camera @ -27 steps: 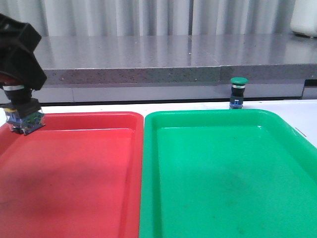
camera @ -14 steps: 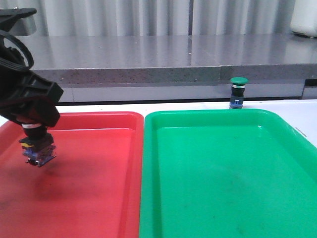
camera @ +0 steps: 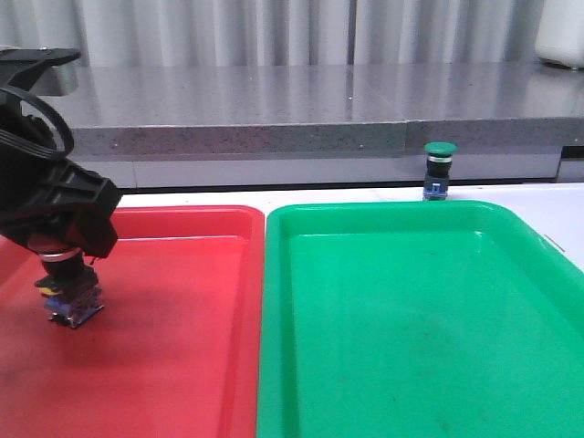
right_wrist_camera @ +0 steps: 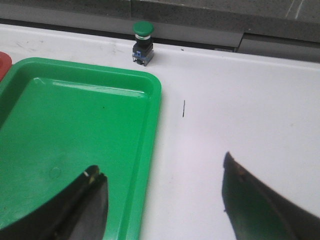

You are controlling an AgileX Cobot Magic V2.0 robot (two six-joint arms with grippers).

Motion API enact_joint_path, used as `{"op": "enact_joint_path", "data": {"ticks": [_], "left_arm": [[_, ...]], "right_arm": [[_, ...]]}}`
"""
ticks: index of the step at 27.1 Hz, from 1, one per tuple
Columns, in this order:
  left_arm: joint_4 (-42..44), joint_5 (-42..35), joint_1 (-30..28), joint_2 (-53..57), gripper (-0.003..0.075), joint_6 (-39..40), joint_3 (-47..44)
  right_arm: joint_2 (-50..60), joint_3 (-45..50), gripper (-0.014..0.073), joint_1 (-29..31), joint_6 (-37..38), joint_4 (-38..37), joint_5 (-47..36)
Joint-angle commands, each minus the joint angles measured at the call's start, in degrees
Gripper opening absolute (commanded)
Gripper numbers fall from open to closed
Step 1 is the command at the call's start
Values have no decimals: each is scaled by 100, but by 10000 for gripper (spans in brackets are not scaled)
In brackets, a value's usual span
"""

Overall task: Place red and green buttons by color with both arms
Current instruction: 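Carry the button over the red tray and lower it down, then open the left gripper and raise it away from the button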

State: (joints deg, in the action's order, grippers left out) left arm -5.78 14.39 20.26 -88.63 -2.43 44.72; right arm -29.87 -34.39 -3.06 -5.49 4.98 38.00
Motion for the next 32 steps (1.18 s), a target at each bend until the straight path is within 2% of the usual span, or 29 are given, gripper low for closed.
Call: {"op": "enact_joint_path", "data": {"ticks": [1,8,16,25,32], "left_arm": [[-59,-170,46,235,552,-4,217],[-59,390,46,1209,544,-4,333],[-59,1147,46,3150,544,-4,213],[-165,1538,46,5355,544,-4,-427],[-187,2009,46,6165,544,-4,-593]], "right_arm": [[-59,-190,510,19,-49,-27,-389],[-59,-190,510,19,-49,-27,-389],[-59,-190,510,19,-49,-27,-389],[-59,-190,510,19,-49,-27,-389],[-59,-190,510,19,-49,-27,-389]]}}
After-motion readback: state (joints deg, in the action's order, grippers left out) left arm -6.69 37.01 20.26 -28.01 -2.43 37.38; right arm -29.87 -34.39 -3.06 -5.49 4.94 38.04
